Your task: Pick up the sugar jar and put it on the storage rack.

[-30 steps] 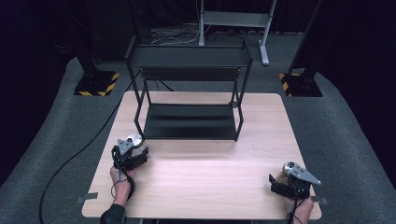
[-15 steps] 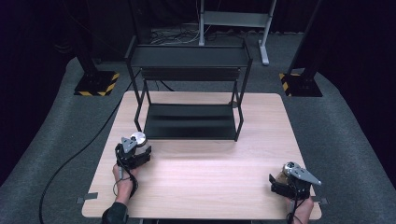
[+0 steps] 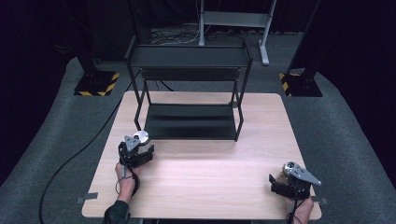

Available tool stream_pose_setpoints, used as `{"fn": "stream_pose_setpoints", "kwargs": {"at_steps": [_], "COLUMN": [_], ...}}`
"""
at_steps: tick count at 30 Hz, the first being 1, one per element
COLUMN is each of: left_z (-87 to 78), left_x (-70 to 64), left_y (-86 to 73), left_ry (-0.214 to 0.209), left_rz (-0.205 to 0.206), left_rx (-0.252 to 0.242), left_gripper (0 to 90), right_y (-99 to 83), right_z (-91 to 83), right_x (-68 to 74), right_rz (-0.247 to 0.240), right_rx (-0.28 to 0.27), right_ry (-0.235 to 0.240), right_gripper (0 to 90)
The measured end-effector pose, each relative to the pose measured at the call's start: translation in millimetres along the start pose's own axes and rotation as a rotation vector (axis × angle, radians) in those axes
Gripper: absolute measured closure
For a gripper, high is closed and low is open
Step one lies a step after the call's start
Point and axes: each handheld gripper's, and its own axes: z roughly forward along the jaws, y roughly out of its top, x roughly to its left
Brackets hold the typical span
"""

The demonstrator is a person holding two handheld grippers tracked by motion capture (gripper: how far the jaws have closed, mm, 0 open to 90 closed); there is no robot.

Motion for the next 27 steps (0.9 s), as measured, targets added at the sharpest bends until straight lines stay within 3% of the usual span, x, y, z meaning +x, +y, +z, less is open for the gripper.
{"fn": "stream_pose_setpoints", "kwargs": {"at_steps": [27], "left_z": [14.1], "left_x": [-5.6], "left_y": [11.6], "left_ry": [-0.035], "left_rz": [0.009], "left_rx": [0.013], "left_gripper": [29.8], "right_y": [0.8], "right_z": [0.5], "right_x": [-1.0], "right_rz": [0.002], "right_rx": [0.004], "right_ry": [0.004], "right_gripper": [1.4]}}
